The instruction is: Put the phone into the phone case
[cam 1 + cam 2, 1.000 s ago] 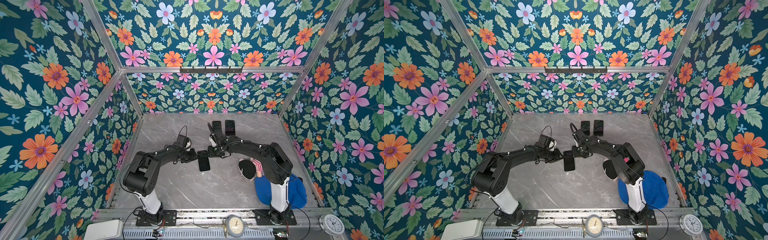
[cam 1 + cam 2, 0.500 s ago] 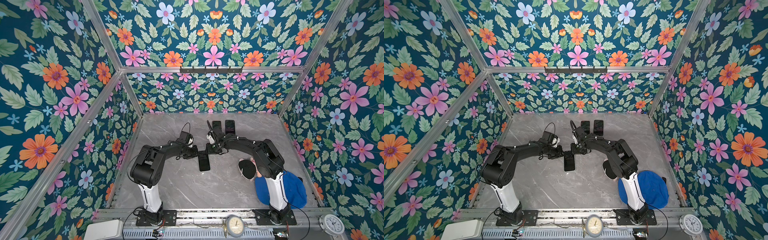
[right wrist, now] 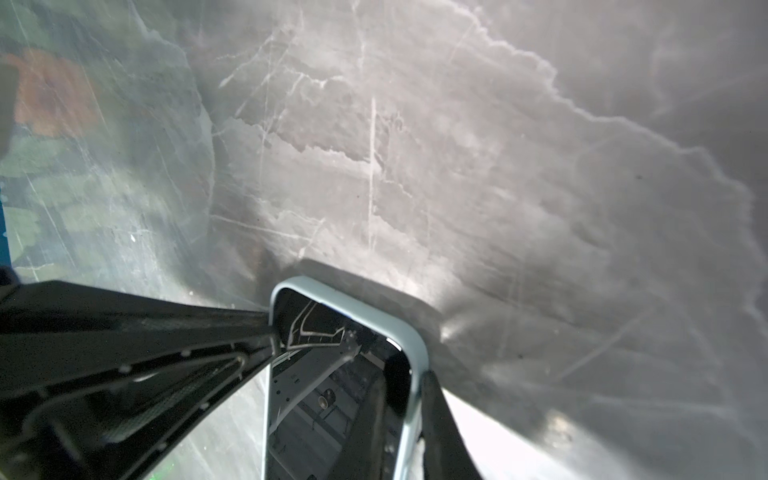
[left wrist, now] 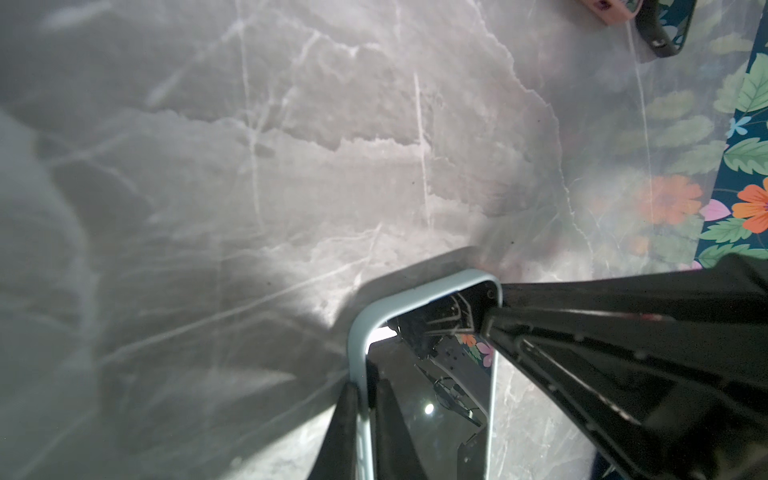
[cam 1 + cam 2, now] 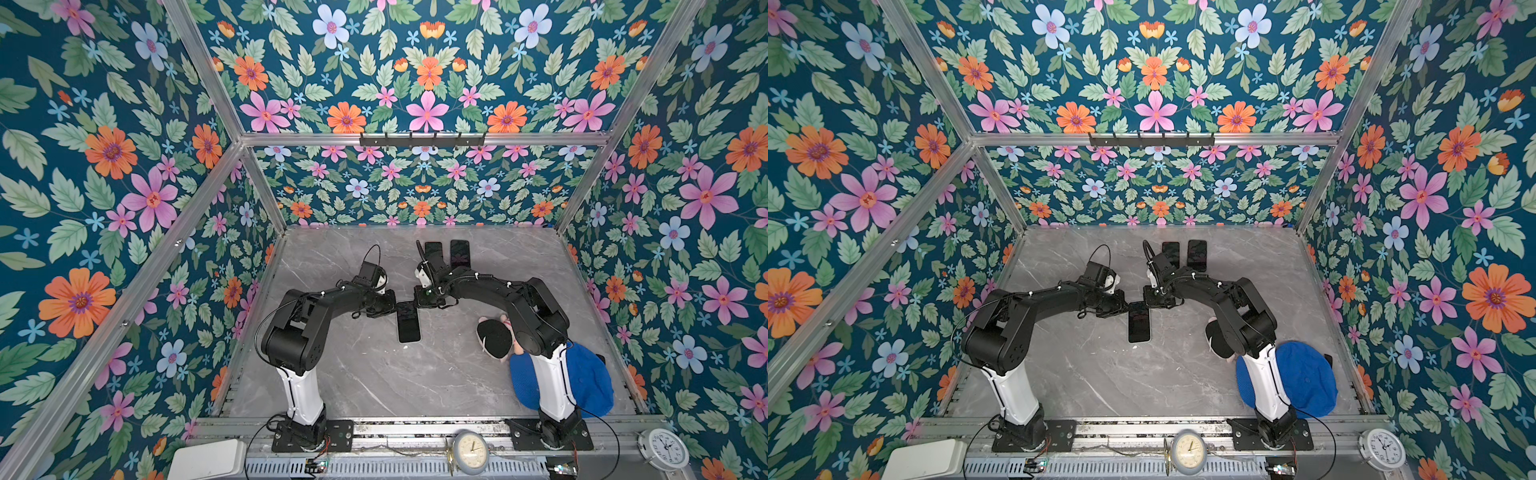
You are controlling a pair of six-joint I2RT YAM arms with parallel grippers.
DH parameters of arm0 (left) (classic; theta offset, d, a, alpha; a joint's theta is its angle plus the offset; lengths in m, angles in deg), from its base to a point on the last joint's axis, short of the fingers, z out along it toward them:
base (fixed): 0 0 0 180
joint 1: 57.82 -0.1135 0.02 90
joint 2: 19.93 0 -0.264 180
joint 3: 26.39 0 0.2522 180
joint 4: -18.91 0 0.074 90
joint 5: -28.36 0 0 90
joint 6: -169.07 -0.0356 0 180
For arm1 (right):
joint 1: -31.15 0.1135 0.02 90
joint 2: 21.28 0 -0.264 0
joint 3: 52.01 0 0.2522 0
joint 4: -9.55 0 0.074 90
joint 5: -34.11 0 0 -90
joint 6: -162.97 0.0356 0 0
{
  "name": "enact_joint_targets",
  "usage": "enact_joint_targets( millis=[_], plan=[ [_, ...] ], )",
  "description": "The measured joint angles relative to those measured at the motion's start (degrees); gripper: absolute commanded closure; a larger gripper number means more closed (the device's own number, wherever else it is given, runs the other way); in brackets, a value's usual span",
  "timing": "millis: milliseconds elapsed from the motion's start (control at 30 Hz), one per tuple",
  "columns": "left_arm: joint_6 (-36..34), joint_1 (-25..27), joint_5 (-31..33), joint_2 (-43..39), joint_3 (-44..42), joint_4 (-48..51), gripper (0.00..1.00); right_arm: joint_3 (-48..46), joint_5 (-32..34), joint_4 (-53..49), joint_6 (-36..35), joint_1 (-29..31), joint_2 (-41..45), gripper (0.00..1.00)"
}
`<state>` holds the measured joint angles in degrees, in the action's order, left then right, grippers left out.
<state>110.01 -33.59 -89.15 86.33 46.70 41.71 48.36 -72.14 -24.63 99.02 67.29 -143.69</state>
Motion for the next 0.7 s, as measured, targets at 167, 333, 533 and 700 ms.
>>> enact_joint_targets(
  millis=[167, 333, 533, 700],
  plan=[
    [0.0, 0.2, 0.0, 0.0, 0.1, 0.0, 0.89, -0.5, 0.0, 0.5, 0.6, -0.1, 0.2, 0.89],
    [0.0, 0.3, 0.3, 0.0, 0.0, 0.0, 0.89, -1.1, 0.3, 1.2, 0.7, -0.1, 0.6, 0.91],
    [0.0, 0.3, 0.7, -0.2, 0.0, 0.2, 0.87, -1.5, 0.4, 1.6, 0.8, -0.1, 1.0, 0.85],
    [0.0, 0.7, 1.3, -1.0, -0.3, 1.0, 0.74, -3.7, -0.2, 0.9, 0.8, 0.5, 3.1, 0.69]
  ],
)
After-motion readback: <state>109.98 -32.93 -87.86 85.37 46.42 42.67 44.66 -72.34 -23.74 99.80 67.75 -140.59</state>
